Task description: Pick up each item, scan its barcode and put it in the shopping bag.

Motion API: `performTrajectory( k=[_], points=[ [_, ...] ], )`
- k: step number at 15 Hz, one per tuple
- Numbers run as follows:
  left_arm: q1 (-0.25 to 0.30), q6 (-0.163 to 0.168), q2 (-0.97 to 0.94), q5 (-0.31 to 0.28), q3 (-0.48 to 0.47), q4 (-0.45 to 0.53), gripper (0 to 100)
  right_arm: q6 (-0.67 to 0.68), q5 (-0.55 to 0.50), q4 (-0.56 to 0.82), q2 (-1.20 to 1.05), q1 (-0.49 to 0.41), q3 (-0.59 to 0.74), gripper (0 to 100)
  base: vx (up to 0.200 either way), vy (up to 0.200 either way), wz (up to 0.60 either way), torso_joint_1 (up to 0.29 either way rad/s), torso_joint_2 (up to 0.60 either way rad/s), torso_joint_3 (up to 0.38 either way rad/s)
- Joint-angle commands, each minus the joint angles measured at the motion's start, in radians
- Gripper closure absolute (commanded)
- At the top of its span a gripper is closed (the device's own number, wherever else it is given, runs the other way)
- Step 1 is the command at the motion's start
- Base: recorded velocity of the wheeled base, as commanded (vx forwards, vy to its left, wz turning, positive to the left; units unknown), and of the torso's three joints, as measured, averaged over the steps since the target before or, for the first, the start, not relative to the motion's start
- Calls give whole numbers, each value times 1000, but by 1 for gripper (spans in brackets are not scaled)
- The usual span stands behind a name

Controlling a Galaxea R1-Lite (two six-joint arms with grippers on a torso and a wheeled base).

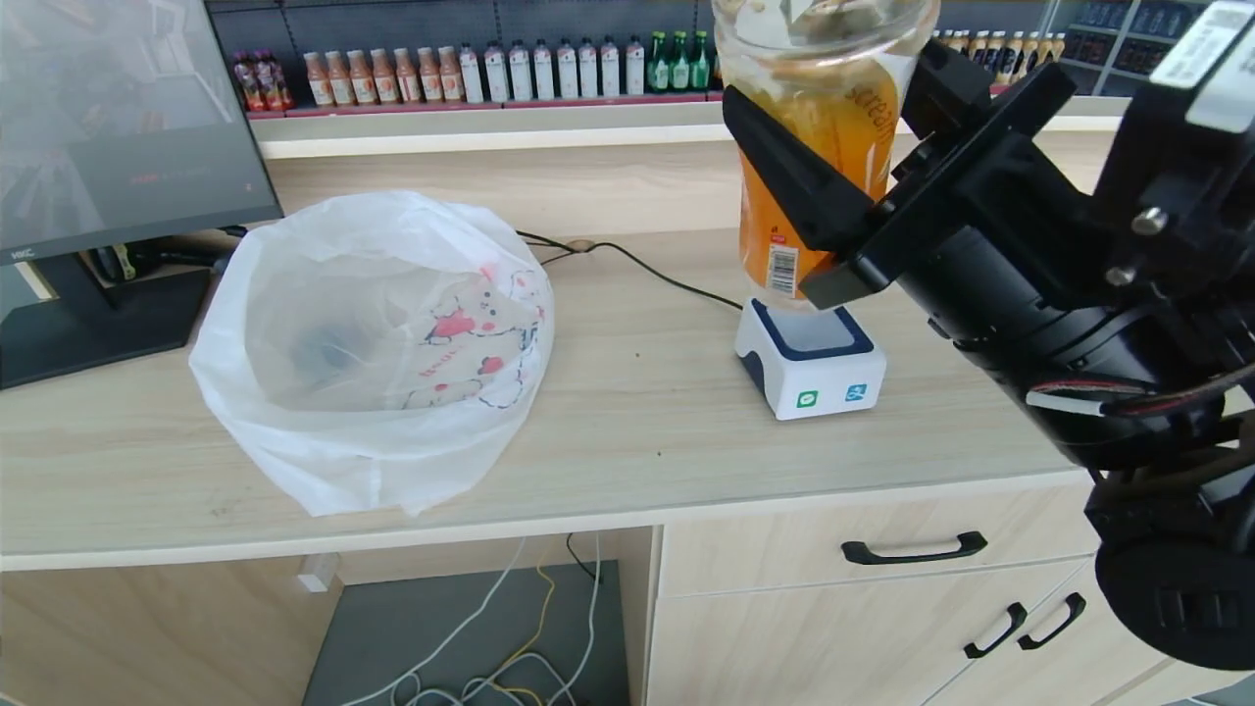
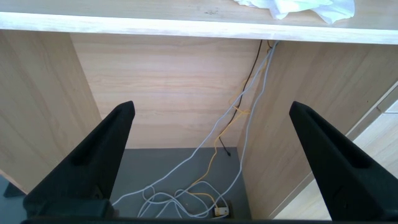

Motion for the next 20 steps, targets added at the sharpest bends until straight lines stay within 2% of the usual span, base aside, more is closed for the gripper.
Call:
performTrajectory(
  k=[1,2,3,6,9,10,14,17,20],
  points=[
    [1,0,0,0,0,0,0,115,-65,2,-35,11,26,100,0,0,0,0,0,0],
    [1,0,0,0,0,0,0,140,-82,2,-36,11,31,100,0,0,0,0,0,0],
    [0,0,0,0,0,0,0,252,-178,12,-49,11,46,100,0,0,0,0,0,0],
    [0,0,0,0,0,0,0,379,-284,75,-79,11,102,100,0,0,0,0,0,0],
    [0,0,0,0,0,0,0,442,-338,66,-85,6,178,100,0,0,0,0,0,0],
    [0,2,0,0,0,1,0,494,-450,46,-101,1,230,100,0,0,0,0,0,0],
    [1,0,0,0,0,0,0,566,-505,-18,-101,-3,301,100,0,0,0,0,0,0],
    [1,-3,0,0,0,1,0,568,-510,-18,-98,-49,280,100,0,0,0,0,0,0],
    [1,-3,0,0,0,1,0,580,-506,-18,-108,-74,266,100,0,200,0,-1,1,-2]
  ],
)
